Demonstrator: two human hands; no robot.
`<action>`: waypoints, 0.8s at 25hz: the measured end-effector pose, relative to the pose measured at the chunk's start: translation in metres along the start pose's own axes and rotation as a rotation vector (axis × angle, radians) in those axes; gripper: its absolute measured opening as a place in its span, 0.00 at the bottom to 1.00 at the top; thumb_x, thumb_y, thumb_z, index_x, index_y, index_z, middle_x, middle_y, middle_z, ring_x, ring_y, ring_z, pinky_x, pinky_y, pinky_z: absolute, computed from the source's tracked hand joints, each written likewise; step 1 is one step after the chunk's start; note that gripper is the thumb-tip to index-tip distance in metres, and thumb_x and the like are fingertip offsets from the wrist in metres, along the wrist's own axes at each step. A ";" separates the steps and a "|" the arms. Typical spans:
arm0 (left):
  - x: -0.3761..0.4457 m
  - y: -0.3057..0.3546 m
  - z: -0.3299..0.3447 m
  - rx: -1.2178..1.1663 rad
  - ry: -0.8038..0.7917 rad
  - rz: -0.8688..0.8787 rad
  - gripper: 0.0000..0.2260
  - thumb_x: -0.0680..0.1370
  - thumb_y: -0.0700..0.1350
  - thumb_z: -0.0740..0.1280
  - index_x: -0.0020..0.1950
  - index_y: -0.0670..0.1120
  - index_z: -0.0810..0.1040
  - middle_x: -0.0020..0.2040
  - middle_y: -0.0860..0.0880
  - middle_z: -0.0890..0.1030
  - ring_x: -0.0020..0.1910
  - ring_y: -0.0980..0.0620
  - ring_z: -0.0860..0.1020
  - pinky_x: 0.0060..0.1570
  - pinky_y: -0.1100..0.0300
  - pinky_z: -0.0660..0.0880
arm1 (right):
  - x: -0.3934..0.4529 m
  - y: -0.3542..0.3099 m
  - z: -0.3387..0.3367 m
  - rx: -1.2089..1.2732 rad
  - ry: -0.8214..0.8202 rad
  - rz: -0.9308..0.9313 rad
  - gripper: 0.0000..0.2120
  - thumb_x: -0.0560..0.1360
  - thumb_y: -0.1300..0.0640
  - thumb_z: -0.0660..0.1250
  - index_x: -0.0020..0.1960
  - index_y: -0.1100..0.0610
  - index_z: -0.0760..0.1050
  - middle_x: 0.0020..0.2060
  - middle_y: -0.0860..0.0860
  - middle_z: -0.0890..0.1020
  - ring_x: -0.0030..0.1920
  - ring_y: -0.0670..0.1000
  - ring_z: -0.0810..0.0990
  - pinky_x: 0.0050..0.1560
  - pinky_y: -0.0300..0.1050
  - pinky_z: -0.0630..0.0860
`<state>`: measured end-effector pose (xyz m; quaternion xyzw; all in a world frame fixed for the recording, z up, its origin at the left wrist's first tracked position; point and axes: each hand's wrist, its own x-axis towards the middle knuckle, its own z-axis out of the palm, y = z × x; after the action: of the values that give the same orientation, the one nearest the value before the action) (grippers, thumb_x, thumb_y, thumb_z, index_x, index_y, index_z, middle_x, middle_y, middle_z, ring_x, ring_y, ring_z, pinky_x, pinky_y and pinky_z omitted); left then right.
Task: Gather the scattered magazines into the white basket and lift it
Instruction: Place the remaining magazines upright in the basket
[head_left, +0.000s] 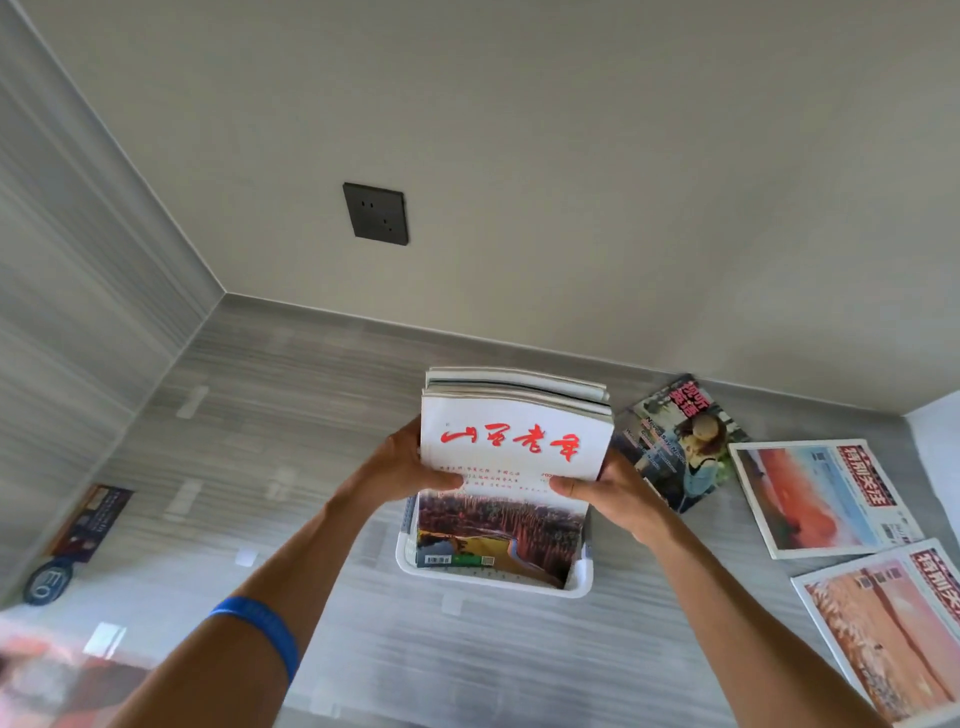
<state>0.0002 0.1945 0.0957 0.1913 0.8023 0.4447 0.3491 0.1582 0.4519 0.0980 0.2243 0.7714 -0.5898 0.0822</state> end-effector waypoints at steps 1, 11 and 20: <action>0.007 -0.001 0.003 0.007 0.004 -0.015 0.35 0.59 0.42 0.82 0.62 0.56 0.72 0.53 0.55 0.82 0.54 0.51 0.80 0.48 0.57 0.81 | 0.007 0.002 0.002 0.013 0.006 0.018 0.27 0.66 0.63 0.78 0.63 0.55 0.74 0.54 0.50 0.85 0.55 0.50 0.83 0.54 0.43 0.80; 0.000 0.002 0.026 -0.015 0.414 -0.025 0.36 0.66 0.40 0.78 0.70 0.48 0.65 0.65 0.46 0.74 0.65 0.45 0.72 0.62 0.48 0.74 | -0.008 0.028 0.007 0.116 0.127 0.119 0.32 0.65 0.48 0.79 0.64 0.42 0.68 0.55 0.43 0.82 0.54 0.44 0.81 0.53 0.43 0.75; -0.024 0.071 0.202 0.444 0.312 0.597 0.27 0.70 0.36 0.66 0.68 0.48 0.66 0.67 0.45 0.74 0.67 0.46 0.70 0.70 0.41 0.64 | -0.073 0.122 -0.030 -0.391 0.358 0.297 0.27 0.76 0.54 0.67 0.72 0.54 0.65 0.71 0.52 0.71 0.67 0.53 0.73 0.65 0.47 0.72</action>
<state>0.1644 0.3345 0.0925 0.4170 0.8315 0.3660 0.0287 0.2813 0.4867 0.0289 0.4150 0.8312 -0.3629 0.0719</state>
